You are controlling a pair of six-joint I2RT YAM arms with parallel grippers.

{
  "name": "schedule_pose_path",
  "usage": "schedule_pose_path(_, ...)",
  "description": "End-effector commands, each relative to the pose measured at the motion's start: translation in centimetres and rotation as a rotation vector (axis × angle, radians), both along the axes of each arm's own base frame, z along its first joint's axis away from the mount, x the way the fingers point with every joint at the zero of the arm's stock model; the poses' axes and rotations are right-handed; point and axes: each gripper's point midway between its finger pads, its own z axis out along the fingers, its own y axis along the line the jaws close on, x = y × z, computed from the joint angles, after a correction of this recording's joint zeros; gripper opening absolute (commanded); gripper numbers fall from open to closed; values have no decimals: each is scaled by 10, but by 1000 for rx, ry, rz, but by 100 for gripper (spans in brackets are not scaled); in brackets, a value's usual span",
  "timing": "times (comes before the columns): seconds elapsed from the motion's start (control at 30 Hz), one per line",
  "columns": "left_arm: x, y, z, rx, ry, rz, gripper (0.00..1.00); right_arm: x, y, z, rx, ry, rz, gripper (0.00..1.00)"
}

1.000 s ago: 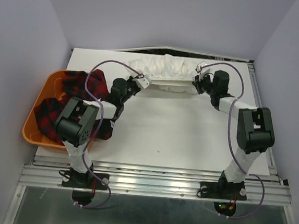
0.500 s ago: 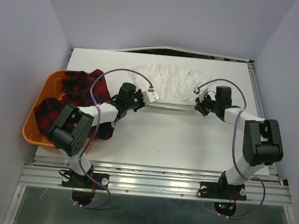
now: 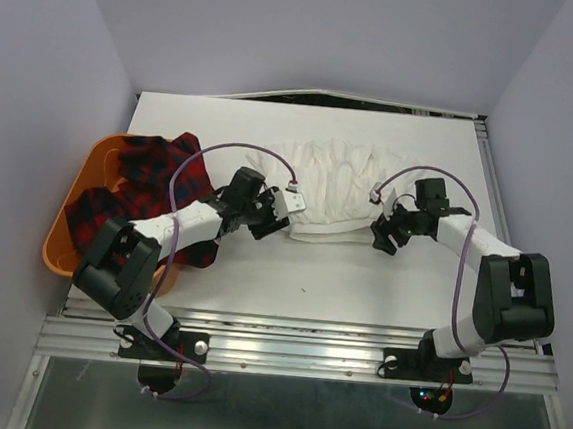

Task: Fold and stack the skirts
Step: Flatten the skirt out

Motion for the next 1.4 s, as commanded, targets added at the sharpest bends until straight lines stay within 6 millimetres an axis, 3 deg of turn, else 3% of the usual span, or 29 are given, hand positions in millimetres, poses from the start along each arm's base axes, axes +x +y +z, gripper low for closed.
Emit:
schedule_pose_path(0.0, -23, -2, 31, -48, 50, -46, 61, -48, 33, 28, 84, 60, 120, 75)
schedule_pose_path(0.1, -27, -8, 51, -102, 68, -43, 61, -62, 45, 50, 108, 66, 167, 83)
schedule_pose_path(0.17, -20, -14, 65, -147, 83, 5, 61, -57, 48, 65, 143, 88, 99, 83)
schedule_pose_path(0.23, -11, -20, 73, -181, 91, 48, 60, -27, 48, 83, 139, 50, -1, 78)
schedule_pose_path(0.27, -1, -24, 76, -206, 117, 112, 60, -8, 44, 90, 154, 19, -48, 76)
schedule_pose_path(0.3, 5, -27, 76, -216, 128, 145, 58, 20, 37, 110, 179, -27, -108, 72)
schedule_pose_path(0.33, 12, -27, 76, -213, 136, 184, 57, 36, 35, 100, 197, 29, -161, 66)
schedule_pose_path(0.43, 35, -29, 75, -226, 166, 256, 53, 81, 38, 106, 253, 73, -228, 60)
schedule_pose_path(0.53, 56, -30, 75, -234, 169, 295, 50, 110, 40, 105, 278, 67, -296, 56)
schedule_pose_path(0.57, 68, -31, 82, -231, 139, 314, 50, 116, 39, 99, 271, 73, -305, 55)
schedule_pose_path(0.67, 87, -30, 64, -172, 149, 354, 49, 130, 34, 58, 221, 122, -344, 53)
schedule_pose_path(0.73, 89, -28, 53, -135, 177, 379, 48, 135, 26, 41, 169, 113, -353, 52)
schedule_pose_path(0.83, 89, -25, 35, -98, 227, 407, 48, 129, 20, 10, 82, 140, -330, 52)
schedule_pose_path(0.93, 90, -24, 19, -61, 267, 420, 48, 107, 15, -19, -6, 182, -299, 51)
schedule_pose_path(1.03, 97, -25, 11, -55, 298, 448, 47, 65, 19, -43, -68, 277, -247, 50)
schedule_pose_path(1.1, 103, -27, 10, -72, 325, 464, 47, 27, 22, -57, -93, 384, -224, 48)
schedule_pose_path(1.2, 117, -27, 17, -113, 330, 484, 48, -17, 42, -53, -106, 444, -149, 45)
schedule_pose_path(1.23, 119, -26, 18, -120, 330, 487, 49, -39, 48, -55, -104, 484, -123, 45)
schedule_pose_path(1.3, 126, -26, 21, -126, 324, 488, 49, -73, 78, -34, -58, 511, -8, 45)
schedule_pose_path(1.37, 131, -27, 21, -122, 323, 486, 50, -94, 100, -10, 14, 534, 98, 47)
